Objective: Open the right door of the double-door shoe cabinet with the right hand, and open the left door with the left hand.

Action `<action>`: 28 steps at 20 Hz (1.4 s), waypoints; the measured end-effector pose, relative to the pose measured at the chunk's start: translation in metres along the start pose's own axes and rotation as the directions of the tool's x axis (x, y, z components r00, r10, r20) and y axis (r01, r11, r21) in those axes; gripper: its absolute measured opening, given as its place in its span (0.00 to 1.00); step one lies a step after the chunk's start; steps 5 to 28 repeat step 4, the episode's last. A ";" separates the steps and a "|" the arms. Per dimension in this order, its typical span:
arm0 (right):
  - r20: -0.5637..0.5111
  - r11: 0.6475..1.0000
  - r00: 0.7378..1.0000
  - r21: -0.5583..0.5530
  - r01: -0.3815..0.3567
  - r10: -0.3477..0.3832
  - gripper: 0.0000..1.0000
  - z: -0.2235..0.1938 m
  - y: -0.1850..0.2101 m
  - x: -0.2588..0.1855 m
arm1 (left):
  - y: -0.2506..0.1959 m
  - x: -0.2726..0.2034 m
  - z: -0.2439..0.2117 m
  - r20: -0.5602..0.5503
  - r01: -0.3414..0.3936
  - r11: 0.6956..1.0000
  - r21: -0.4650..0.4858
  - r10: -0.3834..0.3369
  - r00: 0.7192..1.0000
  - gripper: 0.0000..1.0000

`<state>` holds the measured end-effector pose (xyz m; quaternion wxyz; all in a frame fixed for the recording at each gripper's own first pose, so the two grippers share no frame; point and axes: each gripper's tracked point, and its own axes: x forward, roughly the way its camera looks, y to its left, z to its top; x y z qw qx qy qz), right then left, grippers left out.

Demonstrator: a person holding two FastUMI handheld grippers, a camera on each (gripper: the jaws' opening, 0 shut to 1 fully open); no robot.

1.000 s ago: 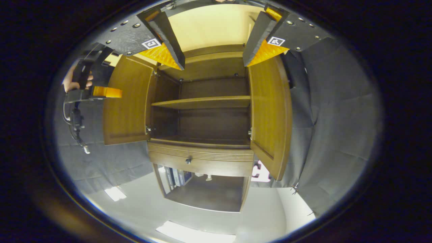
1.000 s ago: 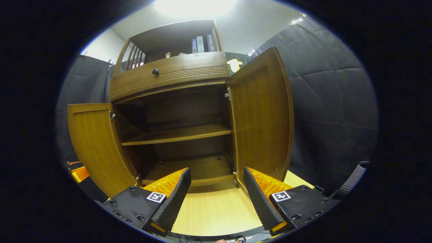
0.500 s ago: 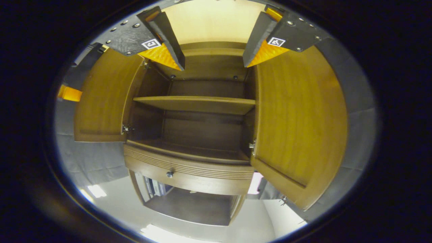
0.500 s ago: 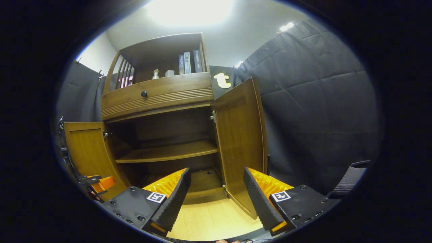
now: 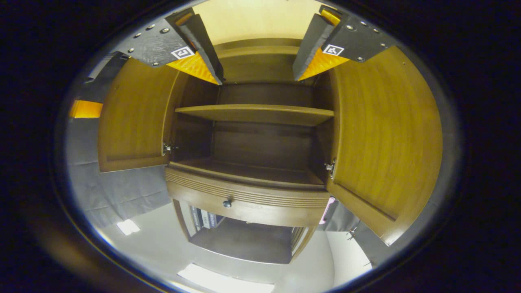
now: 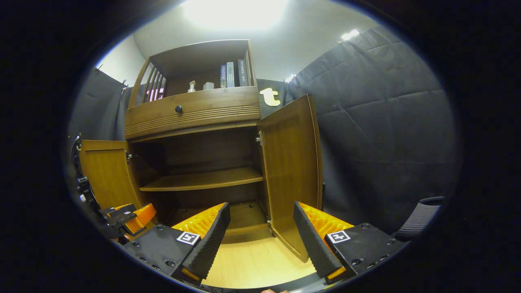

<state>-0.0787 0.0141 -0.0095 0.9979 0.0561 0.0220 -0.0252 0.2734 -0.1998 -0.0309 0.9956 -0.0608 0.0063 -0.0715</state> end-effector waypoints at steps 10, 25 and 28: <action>0.004 1.000 1.000 0.019 0.019 -0.020 0.98 -0.008 -0.006 -0.001 | 0.002 -0.005 -0.008 -0.015 -0.007 1.000 -0.016 0.006 1.000 1.00; 0.004 1.000 1.000 0.019 0.019 -0.020 0.98 -0.008 -0.006 -0.001 | 0.002 -0.005 -0.008 -0.015 -0.007 1.000 -0.016 0.006 1.000 1.00; 0.004 1.000 1.000 0.019 0.019 -0.020 0.98 -0.008 -0.006 -0.001 | 0.002 -0.005 -0.008 -0.015 -0.007 1.000 -0.016 0.006 1.000 1.00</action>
